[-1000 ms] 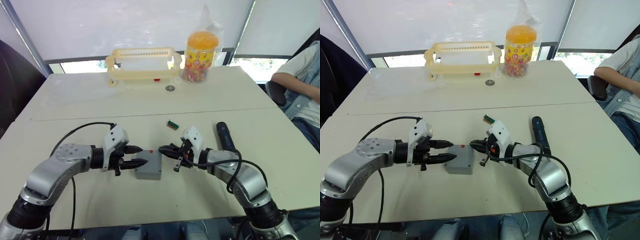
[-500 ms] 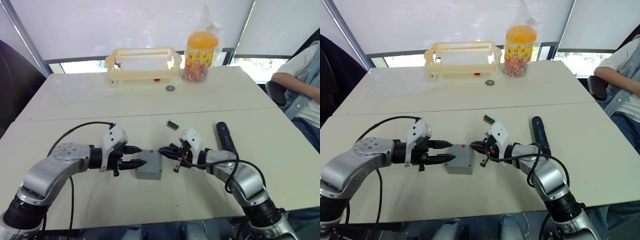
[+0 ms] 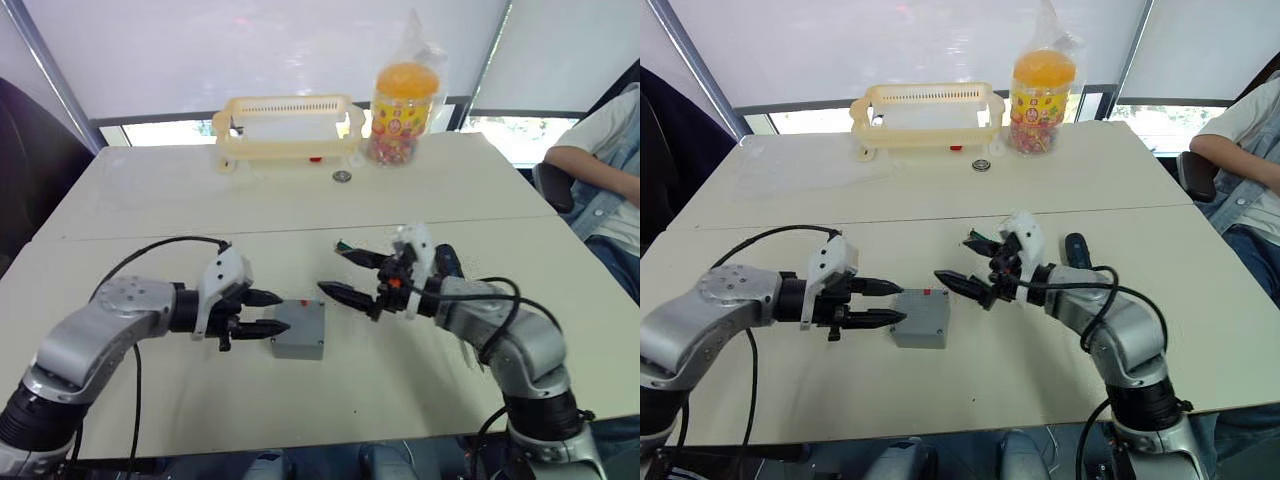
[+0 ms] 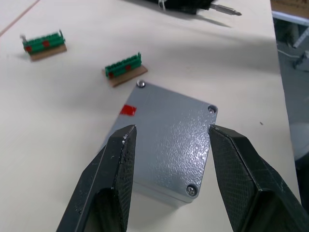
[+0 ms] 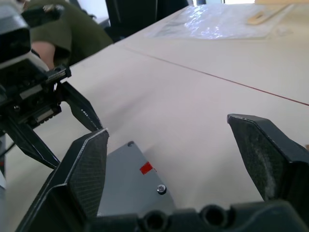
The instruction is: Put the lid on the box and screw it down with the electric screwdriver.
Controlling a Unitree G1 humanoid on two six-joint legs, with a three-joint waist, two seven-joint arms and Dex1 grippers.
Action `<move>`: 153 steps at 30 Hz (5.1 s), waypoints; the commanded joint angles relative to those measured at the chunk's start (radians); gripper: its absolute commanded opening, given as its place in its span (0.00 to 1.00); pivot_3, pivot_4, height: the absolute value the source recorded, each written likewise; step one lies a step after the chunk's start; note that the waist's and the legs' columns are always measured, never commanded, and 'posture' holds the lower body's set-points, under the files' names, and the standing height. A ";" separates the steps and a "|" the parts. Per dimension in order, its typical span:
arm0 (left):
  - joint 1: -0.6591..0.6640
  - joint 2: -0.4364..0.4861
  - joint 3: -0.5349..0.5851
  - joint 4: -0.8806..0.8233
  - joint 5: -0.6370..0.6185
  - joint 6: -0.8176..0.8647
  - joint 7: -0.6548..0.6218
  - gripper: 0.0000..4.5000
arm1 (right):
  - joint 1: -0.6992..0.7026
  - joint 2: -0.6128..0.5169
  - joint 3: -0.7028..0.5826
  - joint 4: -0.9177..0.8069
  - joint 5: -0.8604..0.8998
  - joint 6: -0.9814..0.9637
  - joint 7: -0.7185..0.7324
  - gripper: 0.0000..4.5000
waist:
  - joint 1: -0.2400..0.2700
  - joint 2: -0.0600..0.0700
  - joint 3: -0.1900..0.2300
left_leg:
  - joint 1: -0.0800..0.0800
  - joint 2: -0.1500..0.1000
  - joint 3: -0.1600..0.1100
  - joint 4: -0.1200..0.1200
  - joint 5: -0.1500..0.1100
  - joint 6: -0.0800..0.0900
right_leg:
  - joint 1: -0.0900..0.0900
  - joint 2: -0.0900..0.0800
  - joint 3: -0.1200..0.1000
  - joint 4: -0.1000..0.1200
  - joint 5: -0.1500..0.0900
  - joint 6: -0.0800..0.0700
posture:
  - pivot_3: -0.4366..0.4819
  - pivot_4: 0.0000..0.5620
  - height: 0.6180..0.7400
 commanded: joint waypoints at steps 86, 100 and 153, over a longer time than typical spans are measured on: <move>0.078 -0.093 -0.115 0.156 0.219 -0.276 0.007 0.53 | 0.183 0.277 0.194 -0.111 -0.176 -0.591 -0.239 0.40 | -0.010 -0.001 -0.001 | -0.004 0.000 0.003 0.001 0.000 0.000 | -0.008 0.002 0.003 0.004 0.000 0.000 | 0.48 0.27 1.00; 0.104 -0.083 -0.133 0.173 0.236 -0.279 -0.017 0.53 | 0.205 0.322 0.248 -0.065 -0.222 -0.624 -0.240 0.40 | -0.008 0.000 -0.002 | -0.003 0.001 0.002 0.000 0.000 0.000 | -0.007 0.003 0.003 0.004 0.000 0.000 | 0.48 0.27 1.00; 0.117 -0.092 -0.149 0.169 0.245 -0.257 0.028 0.53 | 0.211 0.359 0.297 0.085 -0.338 -0.763 -0.203 0.40 | -0.008 0.000 -0.002 | 0.012 0.001 0.002 -0.002 -0.001 0.001 | 0.007 0.003 0.003 0.002 -0.001 -0.001 | 0.48 0.27 1.00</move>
